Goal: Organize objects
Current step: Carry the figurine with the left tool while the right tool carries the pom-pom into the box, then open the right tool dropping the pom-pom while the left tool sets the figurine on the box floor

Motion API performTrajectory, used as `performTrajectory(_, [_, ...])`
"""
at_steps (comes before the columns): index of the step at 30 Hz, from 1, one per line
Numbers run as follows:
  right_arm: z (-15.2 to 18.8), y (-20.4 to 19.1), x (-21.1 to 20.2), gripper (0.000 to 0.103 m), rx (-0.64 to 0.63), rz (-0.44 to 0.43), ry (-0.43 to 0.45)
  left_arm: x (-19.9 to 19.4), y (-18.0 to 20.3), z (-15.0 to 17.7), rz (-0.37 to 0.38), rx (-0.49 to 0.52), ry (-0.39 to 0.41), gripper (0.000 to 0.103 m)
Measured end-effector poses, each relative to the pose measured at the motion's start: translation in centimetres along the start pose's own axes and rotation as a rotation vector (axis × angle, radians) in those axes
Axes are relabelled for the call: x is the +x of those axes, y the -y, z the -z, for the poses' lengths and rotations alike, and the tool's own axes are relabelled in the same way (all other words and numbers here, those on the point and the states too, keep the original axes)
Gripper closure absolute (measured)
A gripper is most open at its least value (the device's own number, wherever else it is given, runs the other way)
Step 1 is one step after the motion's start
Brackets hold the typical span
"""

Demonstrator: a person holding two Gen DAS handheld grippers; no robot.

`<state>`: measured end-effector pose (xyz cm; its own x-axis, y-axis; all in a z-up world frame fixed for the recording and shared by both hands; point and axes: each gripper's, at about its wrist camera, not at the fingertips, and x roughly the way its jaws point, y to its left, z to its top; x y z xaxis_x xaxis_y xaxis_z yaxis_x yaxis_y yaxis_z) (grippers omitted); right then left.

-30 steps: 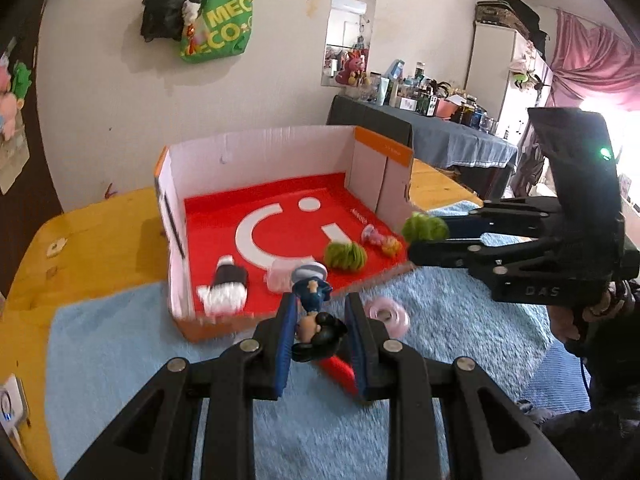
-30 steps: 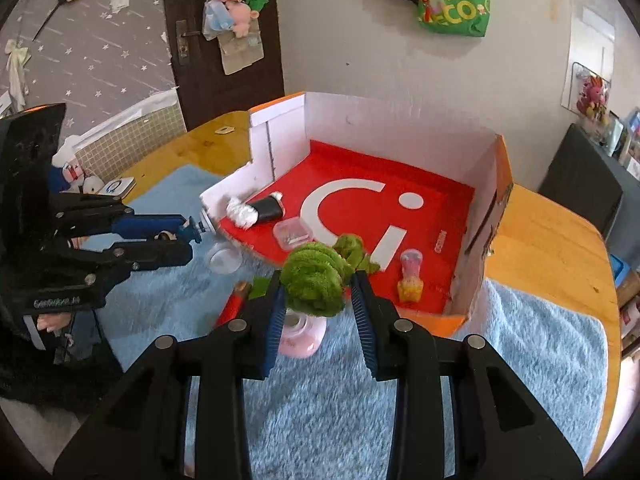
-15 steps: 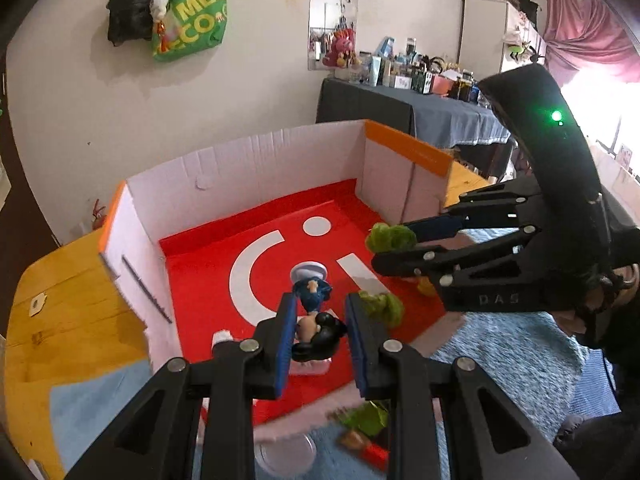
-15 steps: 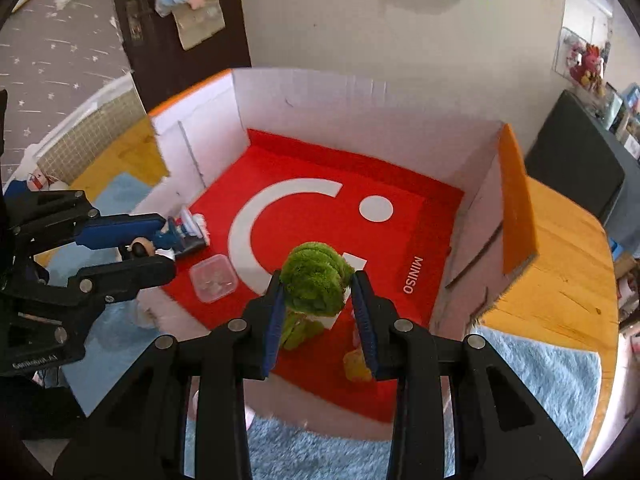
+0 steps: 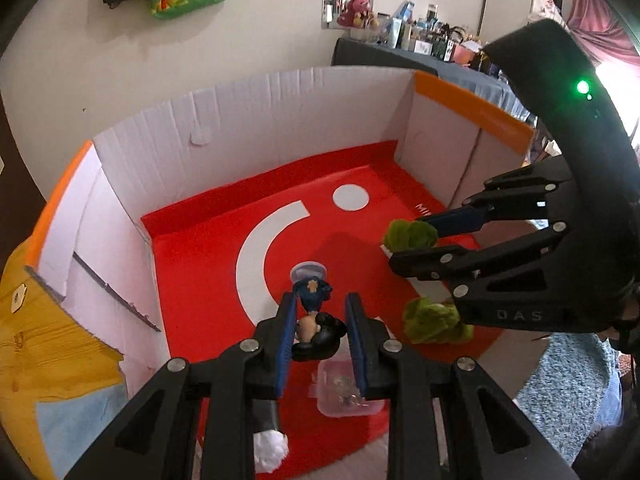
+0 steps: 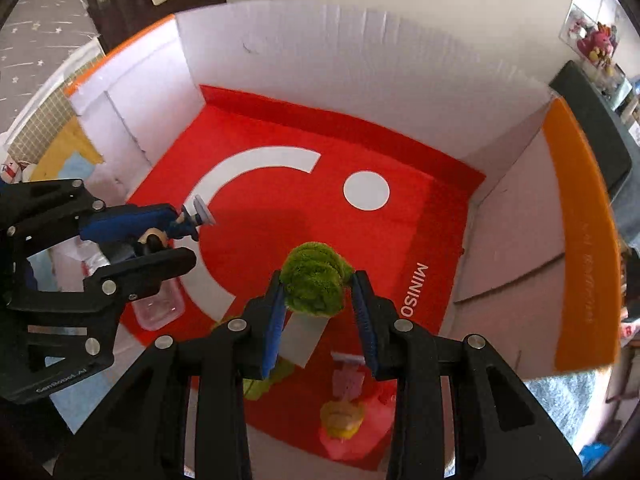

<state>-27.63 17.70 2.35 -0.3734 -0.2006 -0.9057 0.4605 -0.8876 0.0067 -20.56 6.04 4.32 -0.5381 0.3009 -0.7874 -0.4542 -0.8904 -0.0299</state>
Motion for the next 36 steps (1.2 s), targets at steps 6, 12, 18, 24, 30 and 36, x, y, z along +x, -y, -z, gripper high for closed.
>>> performTrajectory(6, [0.4, -0.2, 0.5, 0.072, -0.011, 0.006, -0.025, 1.1, -0.3, 0.2, 0.001, 0.001, -0.029, 0.077])
performTrajectory(12, [1.2, -0.2, 0.2, 0.072, -0.009, 0.01, -0.025, 1.8, -0.5, 0.4, 0.0, -0.009, -0.05, 0.077])
performTrajectory(18, [2.0, -0.2, -0.2, 0.071, -0.008, 0.013, -0.025, 1.6, -0.4, 0.5, -0.003, -0.006, -0.052, 0.077])
performTrajectory(24, [2.7, 0.1, -0.7, 0.068, 0.005, 0.009, -0.025, 1.4, -0.5, 0.6, 0.002, -0.012, -0.058, 0.077])
performTrajectory(30, [3.7, 0.2, -1.4, 0.056, 0.01, 0.015, -0.017, 1.4, -0.4, 0.7, 0.005, -0.01, -0.056, 0.077])
performTrajectory(36, [4.6, 0.4, -2.1, 0.056, 0.02, 0.017, -0.014, 1.1, -0.3, 0.7, 0.008, -0.012, -0.045, 0.077])
